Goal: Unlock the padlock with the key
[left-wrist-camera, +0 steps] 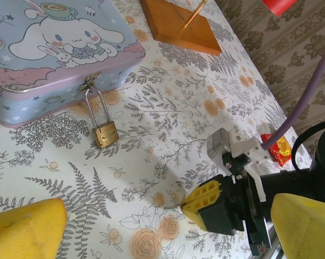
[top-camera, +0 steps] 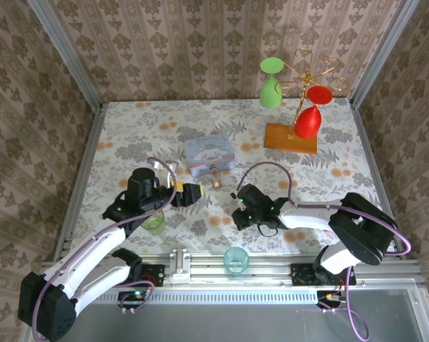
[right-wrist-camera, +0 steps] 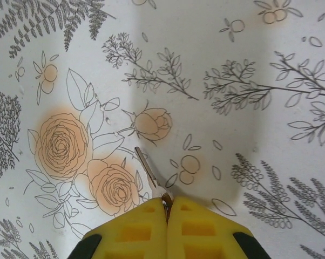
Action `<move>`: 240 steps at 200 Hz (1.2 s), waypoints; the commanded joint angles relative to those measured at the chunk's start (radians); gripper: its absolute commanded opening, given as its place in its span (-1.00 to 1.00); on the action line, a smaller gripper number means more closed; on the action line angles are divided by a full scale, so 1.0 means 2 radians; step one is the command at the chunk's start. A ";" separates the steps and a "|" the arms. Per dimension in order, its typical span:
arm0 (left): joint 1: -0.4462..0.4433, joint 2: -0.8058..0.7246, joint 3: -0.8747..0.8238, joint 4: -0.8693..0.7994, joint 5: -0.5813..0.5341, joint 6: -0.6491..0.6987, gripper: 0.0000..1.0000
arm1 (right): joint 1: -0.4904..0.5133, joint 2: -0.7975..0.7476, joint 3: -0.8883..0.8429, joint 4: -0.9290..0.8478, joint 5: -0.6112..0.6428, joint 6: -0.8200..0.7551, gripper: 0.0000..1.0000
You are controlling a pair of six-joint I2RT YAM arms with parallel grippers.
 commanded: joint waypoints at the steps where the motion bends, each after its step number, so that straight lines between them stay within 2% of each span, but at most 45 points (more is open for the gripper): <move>1: -0.004 0.002 -0.008 0.029 0.014 -0.001 0.93 | -0.016 -0.023 -0.014 0.040 -0.034 0.009 -1.00; 26: -0.004 -0.004 -0.029 0.095 0.032 -0.034 0.91 | -0.034 -0.044 -0.022 0.071 -0.060 0.017 -1.00; 59: -0.005 -0.007 -0.084 0.307 0.044 -0.183 0.81 | -0.051 -0.088 -0.028 0.116 -0.090 0.043 -1.00; 80: -0.005 0.004 -0.096 0.389 0.044 -0.217 0.81 | -0.055 -0.106 -0.024 0.158 -0.104 0.067 -1.00; 109: -0.007 0.035 -0.076 0.396 0.066 -0.245 0.85 | -0.055 -0.112 -0.019 0.222 -0.116 0.111 -1.00; 125: -0.008 0.067 -0.059 0.420 0.098 -0.282 0.72 | -0.054 -0.115 -0.030 0.274 -0.120 0.139 -1.00; 140: -0.009 0.082 -0.060 0.439 0.098 -0.298 0.64 | -0.051 -0.123 -0.040 0.304 -0.108 0.154 -1.00; 158: -0.015 0.090 -0.058 0.412 0.088 -0.286 0.56 | -0.046 -0.126 -0.048 0.330 -0.099 0.161 -1.00; 182: -0.043 0.104 -0.041 0.394 0.088 -0.260 0.45 | -0.044 -0.117 -0.047 0.338 -0.098 0.169 -1.00; 202: -0.064 0.104 -0.019 0.336 0.077 -0.216 0.43 | -0.041 -0.110 -0.047 0.351 -0.101 0.172 -1.00; 230: -0.072 0.102 -0.005 0.307 0.067 -0.193 0.16 | -0.040 -0.109 -0.047 0.354 -0.101 0.175 -1.00; 240: -0.072 0.099 -0.002 0.288 0.059 -0.185 0.14 | -0.039 -0.111 -0.049 0.355 -0.101 0.175 -1.00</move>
